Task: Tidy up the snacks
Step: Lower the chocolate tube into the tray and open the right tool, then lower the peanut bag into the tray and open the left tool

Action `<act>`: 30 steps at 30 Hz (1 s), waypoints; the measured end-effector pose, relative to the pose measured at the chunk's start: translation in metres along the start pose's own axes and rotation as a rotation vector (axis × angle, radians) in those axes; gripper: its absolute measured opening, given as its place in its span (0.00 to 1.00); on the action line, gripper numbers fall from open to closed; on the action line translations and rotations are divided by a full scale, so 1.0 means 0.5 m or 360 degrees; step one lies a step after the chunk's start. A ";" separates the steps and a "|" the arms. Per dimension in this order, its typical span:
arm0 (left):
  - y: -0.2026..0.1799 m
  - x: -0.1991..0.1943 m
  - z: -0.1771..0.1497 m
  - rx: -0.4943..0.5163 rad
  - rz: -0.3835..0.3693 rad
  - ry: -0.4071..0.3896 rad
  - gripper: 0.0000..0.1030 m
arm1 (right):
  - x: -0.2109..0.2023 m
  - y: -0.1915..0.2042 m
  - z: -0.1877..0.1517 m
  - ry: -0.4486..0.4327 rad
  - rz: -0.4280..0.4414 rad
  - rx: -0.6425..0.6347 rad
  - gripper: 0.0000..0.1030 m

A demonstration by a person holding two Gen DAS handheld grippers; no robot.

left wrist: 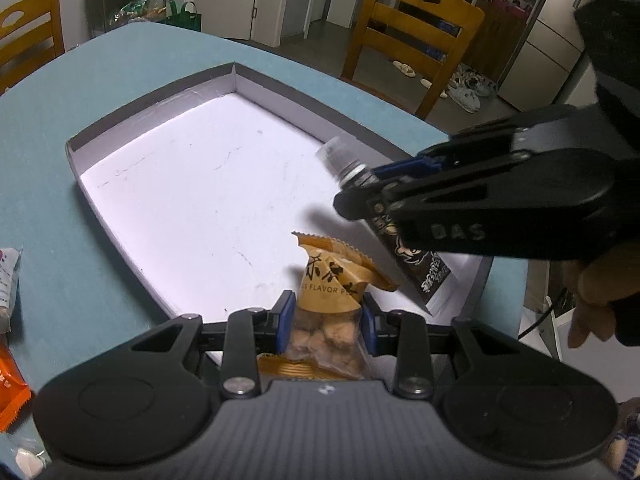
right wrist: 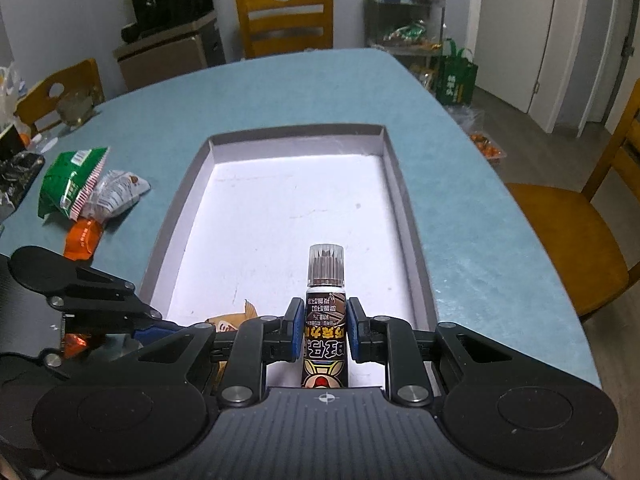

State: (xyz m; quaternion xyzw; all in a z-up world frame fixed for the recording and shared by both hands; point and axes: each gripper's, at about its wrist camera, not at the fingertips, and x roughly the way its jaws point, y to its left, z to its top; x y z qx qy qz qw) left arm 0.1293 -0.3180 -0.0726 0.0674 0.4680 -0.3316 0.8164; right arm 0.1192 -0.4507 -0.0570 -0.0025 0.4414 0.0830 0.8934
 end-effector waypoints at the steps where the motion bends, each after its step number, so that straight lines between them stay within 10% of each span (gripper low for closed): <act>1: -0.002 0.003 0.004 0.0002 0.0001 0.0003 0.30 | 0.005 0.000 0.000 0.0008 0.0001 0.0000 0.23; 17: -0.004 0.014 0.000 0.0018 -0.0016 -0.0007 0.40 | 0.042 0.003 -0.005 0.0078 -0.0022 0.0006 0.26; 30: 0.006 -0.026 -0.008 0.0029 -0.0008 -0.0097 0.54 | 0.006 0.007 0.011 -0.0009 -0.0053 0.0020 0.49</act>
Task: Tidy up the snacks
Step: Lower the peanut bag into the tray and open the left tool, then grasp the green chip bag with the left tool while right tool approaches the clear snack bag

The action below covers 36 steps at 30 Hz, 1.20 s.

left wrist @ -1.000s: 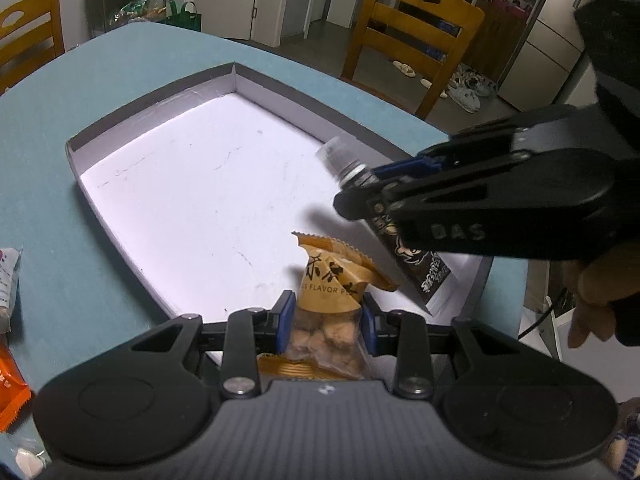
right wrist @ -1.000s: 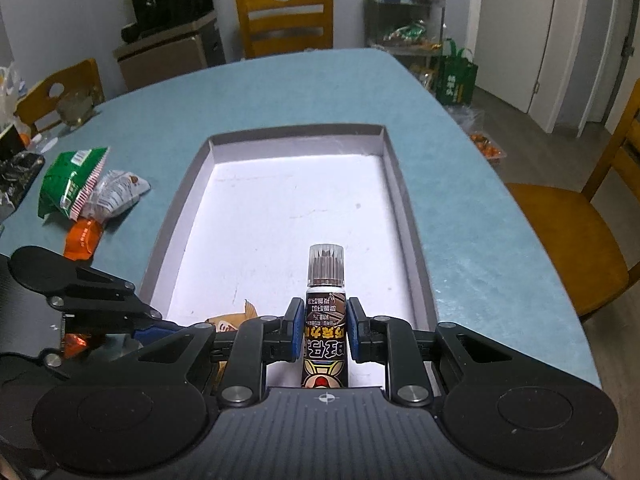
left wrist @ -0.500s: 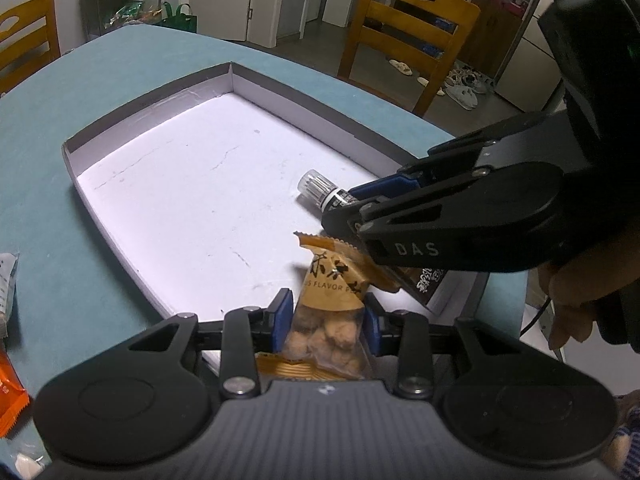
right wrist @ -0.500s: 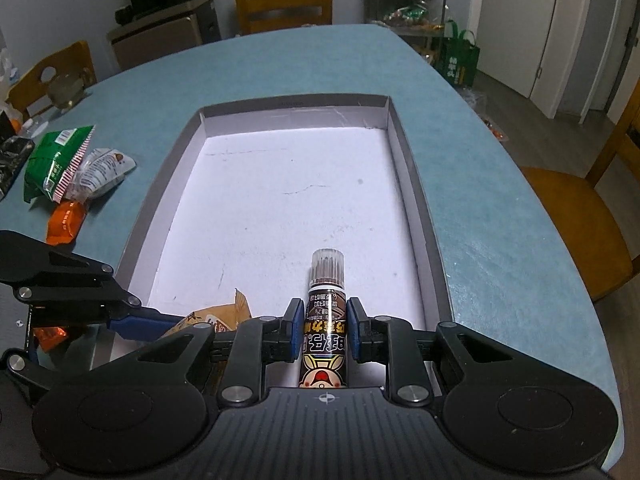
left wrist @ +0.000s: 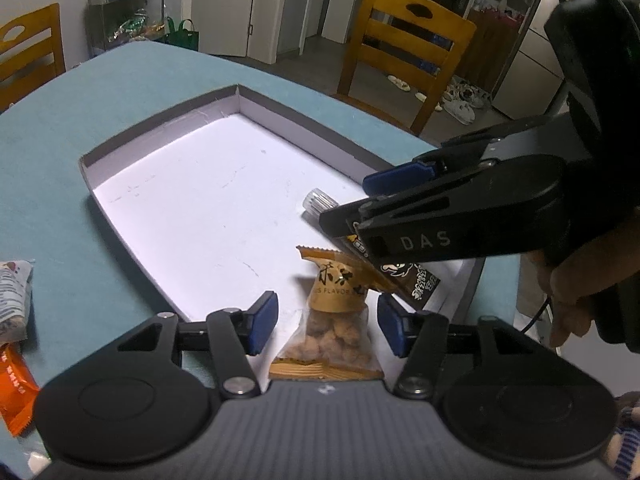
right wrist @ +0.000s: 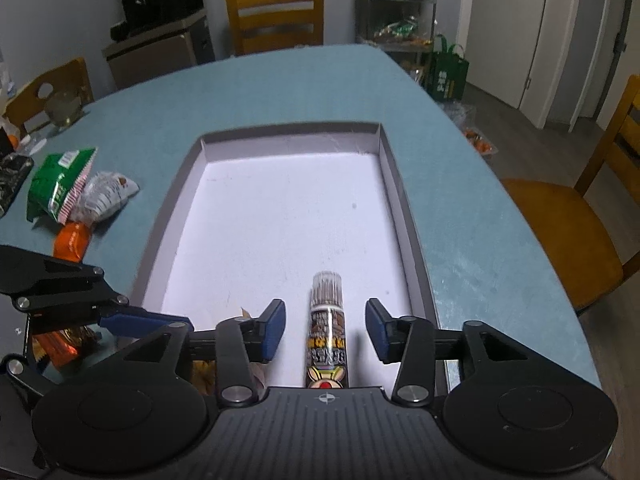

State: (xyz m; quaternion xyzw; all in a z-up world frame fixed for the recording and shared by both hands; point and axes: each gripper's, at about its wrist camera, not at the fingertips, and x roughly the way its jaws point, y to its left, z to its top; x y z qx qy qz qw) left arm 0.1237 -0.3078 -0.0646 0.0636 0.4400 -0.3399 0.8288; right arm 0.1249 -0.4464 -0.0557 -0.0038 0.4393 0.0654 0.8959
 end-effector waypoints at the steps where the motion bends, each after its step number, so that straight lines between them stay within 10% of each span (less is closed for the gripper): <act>1: 0.002 -0.007 -0.002 -0.0002 0.0005 -0.0009 0.58 | -0.003 0.002 0.003 -0.0013 -0.0004 -0.0001 0.50; 15: 0.057 -0.093 -0.025 -0.0115 0.0140 -0.0124 0.73 | -0.023 0.057 0.032 -0.0104 0.0035 -0.0029 0.76; 36: 0.148 -0.218 -0.088 -0.0297 0.0423 -0.0227 0.83 | -0.021 0.158 0.080 -0.0190 0.0166 -0.0143 0.87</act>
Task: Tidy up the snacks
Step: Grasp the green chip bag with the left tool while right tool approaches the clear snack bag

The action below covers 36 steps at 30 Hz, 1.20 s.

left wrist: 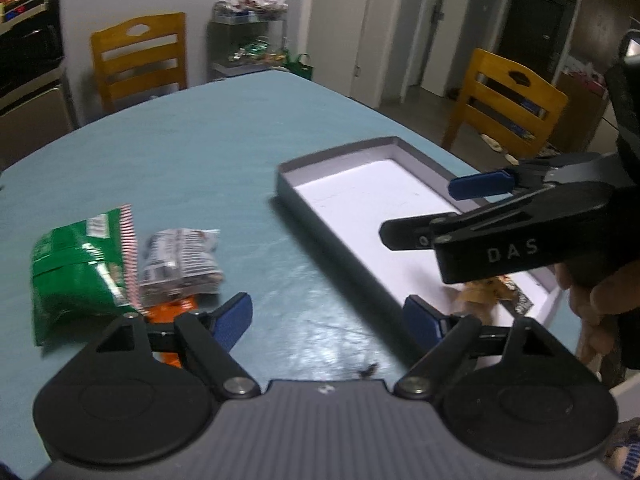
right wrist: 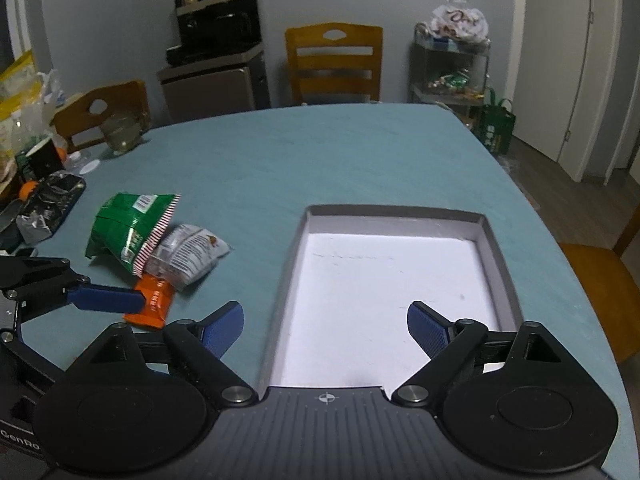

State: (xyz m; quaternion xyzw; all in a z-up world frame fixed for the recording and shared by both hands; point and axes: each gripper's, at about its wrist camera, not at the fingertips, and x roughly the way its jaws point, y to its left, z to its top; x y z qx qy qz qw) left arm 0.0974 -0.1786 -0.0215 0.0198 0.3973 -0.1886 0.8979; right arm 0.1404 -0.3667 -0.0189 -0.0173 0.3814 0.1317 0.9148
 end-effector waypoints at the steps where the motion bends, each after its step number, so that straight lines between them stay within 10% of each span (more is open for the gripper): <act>1: 0.006 -0.004 -0.003 -0.0011 0.0018 -0.0004 0.83 | 0.002 0.005 0.002 0.0000 0.0010 -0.0008 0.87; 23: 0.157 -0.055 -0.061 -0.0285 0.0433 0.0006 0.93 | 0.042 0.096 0.031 0.0006 0.0150 -0.0141 1.00; 36: 0.248 -0.063 -0.032 -0.0365 0.0472 -0.0042 0.93 | 0.067 0.141 0.043 0.0066 0.0227 -0.0242 1.00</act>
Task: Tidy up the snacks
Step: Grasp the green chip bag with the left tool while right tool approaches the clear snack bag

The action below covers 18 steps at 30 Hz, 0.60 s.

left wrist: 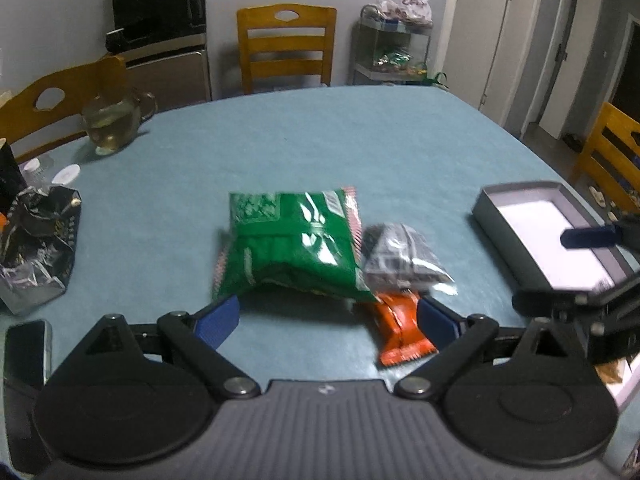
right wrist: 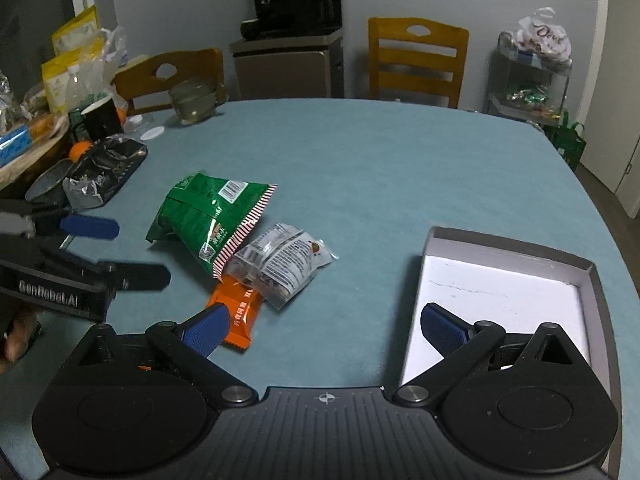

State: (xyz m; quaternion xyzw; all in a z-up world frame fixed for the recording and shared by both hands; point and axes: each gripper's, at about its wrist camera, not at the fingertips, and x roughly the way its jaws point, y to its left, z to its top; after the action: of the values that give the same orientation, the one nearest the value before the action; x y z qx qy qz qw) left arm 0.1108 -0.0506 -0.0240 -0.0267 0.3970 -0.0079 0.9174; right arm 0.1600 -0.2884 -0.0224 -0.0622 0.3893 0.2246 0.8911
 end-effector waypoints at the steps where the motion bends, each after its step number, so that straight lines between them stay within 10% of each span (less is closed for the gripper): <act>1: 0.003 0.000 0.005 -0.0001 0.0008 -0.0007 0.93 | 0.004 0.001 0.003 0.0003 0.0002 -0.0004 1.00; 18: 0.045 0.031 0.090 0.0095 -0.0002 -0.0088 0.93 | 0.048 0.030 0.039 0.0032 0.0031 -0.0020 1.00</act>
State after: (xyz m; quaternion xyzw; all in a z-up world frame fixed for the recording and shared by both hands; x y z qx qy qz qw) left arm 0.1543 -0.0268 -0.0058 0.0003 0.3712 -0.0196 0.9284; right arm 0.1806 -0.2612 -0.0256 -0.0661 0.3974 0.2351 0.8846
